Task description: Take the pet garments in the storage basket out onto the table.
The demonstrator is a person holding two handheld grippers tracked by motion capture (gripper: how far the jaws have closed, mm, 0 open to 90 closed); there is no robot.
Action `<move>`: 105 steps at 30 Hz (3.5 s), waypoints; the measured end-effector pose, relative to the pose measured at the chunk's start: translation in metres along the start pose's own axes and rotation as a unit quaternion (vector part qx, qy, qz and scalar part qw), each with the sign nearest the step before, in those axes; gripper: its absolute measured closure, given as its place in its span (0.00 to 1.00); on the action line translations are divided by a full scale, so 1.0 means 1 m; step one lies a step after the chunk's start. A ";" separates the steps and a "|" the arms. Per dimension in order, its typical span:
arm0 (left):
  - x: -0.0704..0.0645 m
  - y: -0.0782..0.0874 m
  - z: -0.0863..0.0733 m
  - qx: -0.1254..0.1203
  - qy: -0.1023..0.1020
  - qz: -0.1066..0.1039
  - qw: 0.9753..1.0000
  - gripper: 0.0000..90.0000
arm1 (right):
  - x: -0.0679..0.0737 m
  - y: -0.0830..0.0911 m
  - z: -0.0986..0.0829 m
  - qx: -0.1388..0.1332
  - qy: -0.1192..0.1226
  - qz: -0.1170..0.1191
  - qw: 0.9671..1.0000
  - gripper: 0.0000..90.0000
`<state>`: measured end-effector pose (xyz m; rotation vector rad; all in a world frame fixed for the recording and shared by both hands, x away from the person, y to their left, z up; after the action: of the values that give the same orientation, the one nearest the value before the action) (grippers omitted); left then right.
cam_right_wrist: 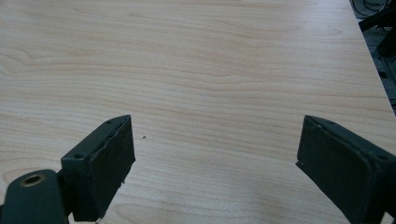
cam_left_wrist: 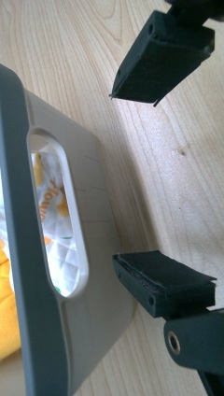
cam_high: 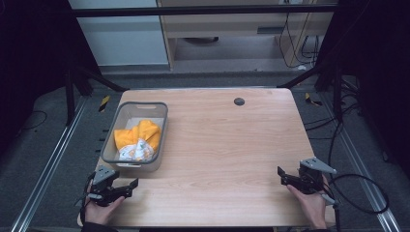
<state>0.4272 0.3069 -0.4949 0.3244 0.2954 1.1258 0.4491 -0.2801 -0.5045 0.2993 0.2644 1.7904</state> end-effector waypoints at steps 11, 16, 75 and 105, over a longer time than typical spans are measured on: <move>0.001 0.012 0.010 -0.024 0.031 0.000 0.999 0.20 | 0.006 -0.003 -0.002 0.010 0.017 0.010 1.000 0.12; 0.001 0.018 0.016 -0.036 0.043 -0.003 0.998 0.21 | 0.007 -0.003 -0.003 0.012 0.028 0.010 0.999 0.12; 0.011 -0.005 0.118 -0.063 0.021 -0.011 0.998 0.22 | 0.012 -0.001 -0.002 0.011 0.039 0.011 0.999 0.12; 0.016 -0.052 0.130 0.032 -0.007 -0.010 0.999 0.23 | 0.010 -0.002 -0.003 0.019 0.031 0.013 0.999 0.12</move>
<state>0.5276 0.2877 -0.3981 0.3857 0.3223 1.0945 0.4472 -0.2701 -0.5076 0.2771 0.3401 1.8244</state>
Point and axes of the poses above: each handheld gripper's, and its own axes: y roughly backward along the jaws, z roughly out of its top, x roughly to its left, the point moved 3 cm from there along -y, roughly forward along the jaws, and after that the axes turned 14 degrees about -x, right-handed, at the moved point
